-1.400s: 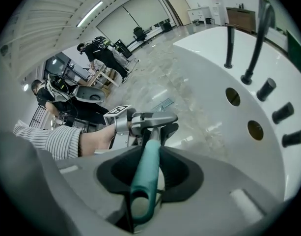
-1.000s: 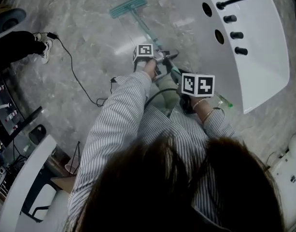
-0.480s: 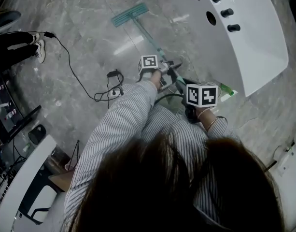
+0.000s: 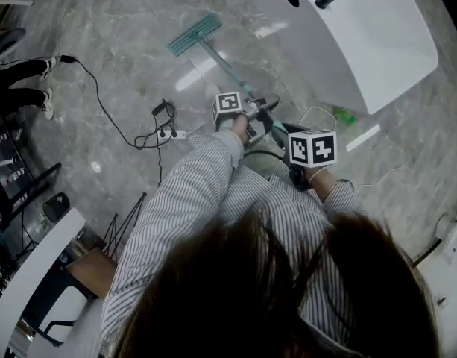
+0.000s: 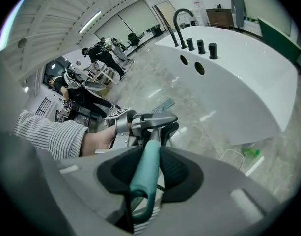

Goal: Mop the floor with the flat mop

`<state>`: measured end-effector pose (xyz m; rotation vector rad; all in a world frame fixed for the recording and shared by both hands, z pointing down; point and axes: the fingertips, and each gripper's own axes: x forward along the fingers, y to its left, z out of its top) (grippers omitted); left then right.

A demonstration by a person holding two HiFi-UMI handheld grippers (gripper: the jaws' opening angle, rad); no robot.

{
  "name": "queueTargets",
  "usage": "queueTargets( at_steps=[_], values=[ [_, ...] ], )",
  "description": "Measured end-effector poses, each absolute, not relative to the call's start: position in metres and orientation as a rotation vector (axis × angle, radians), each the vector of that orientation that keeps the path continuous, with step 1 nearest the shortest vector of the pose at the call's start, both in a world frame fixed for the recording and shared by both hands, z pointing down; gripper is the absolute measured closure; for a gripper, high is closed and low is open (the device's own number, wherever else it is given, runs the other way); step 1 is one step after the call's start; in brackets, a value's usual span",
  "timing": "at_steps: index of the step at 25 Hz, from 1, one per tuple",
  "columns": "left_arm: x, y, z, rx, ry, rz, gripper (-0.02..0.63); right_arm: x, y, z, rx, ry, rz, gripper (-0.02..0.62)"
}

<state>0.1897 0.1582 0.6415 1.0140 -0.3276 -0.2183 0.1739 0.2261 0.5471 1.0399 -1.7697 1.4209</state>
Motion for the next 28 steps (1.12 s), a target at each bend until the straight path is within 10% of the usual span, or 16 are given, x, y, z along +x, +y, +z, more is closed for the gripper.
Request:
queueTargets(
  at_steps=[28],
  values=[
    [0.264,0.25,0.64,1.045,-0.291,-0.205,0.505,0.247,0.318,0.549,0.969,-1.763,1.361,0.48]
  ],
)
